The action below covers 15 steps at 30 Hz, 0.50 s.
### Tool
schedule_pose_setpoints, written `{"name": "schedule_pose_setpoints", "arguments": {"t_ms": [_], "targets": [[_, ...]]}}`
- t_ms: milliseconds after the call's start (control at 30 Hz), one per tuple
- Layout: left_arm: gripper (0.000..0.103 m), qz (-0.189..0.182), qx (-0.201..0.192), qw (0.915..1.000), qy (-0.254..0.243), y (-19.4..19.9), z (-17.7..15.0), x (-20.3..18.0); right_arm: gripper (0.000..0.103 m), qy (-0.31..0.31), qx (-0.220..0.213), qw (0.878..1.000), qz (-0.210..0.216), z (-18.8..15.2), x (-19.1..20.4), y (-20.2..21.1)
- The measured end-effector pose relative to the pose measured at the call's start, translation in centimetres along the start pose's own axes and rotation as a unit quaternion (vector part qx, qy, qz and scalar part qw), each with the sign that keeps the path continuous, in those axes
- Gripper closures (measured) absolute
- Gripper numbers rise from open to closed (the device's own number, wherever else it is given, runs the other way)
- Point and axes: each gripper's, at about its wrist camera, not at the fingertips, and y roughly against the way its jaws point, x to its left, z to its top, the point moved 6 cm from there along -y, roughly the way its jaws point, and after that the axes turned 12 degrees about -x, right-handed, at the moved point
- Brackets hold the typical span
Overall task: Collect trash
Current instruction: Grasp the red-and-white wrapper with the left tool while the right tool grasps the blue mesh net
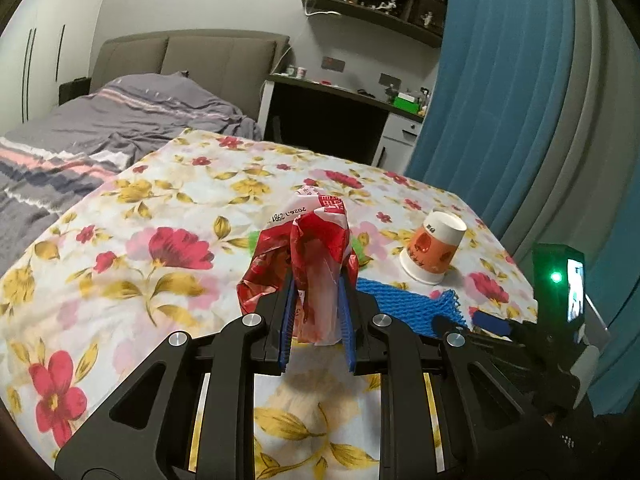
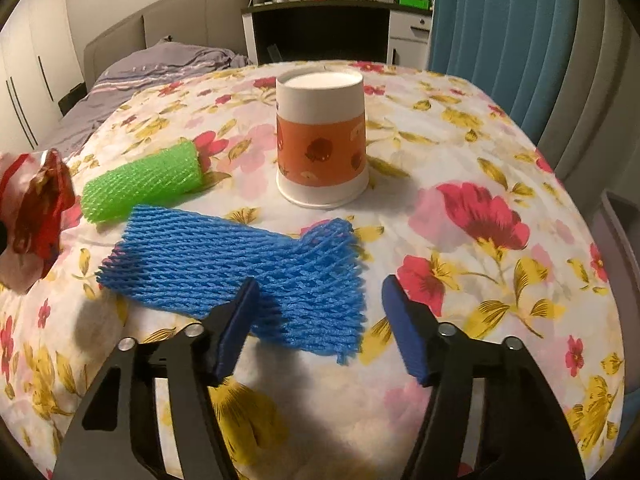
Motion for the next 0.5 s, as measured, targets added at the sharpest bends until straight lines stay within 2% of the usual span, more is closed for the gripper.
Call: {"name": "schedule_pose_setpoints", "arguments": {"t_ms": [100, 300, 500], "targets": [[0.084, 0.004, -0.002, 1.0, -0.004, 0.3, -0.3, 0.2, 0.046, -0.003, 0.006, 1.0, 0.005, -0.1, 0.1, -0.3], [0.084, 0.005, 0.0, 1.0, 0.001, 0.7, -0.7, 0.4, 0.061, 0.008, 0.006, 1.0, 0.022, 0.0, 0.8, -0.2], [0.084, 0.006, 0.003, 1.0, 0.002, 1.1, -1.0, 0.3, 0.09, 0.014, 0.006, 0.999, 0.047, -0.3, 1.6, 0.2]]}}
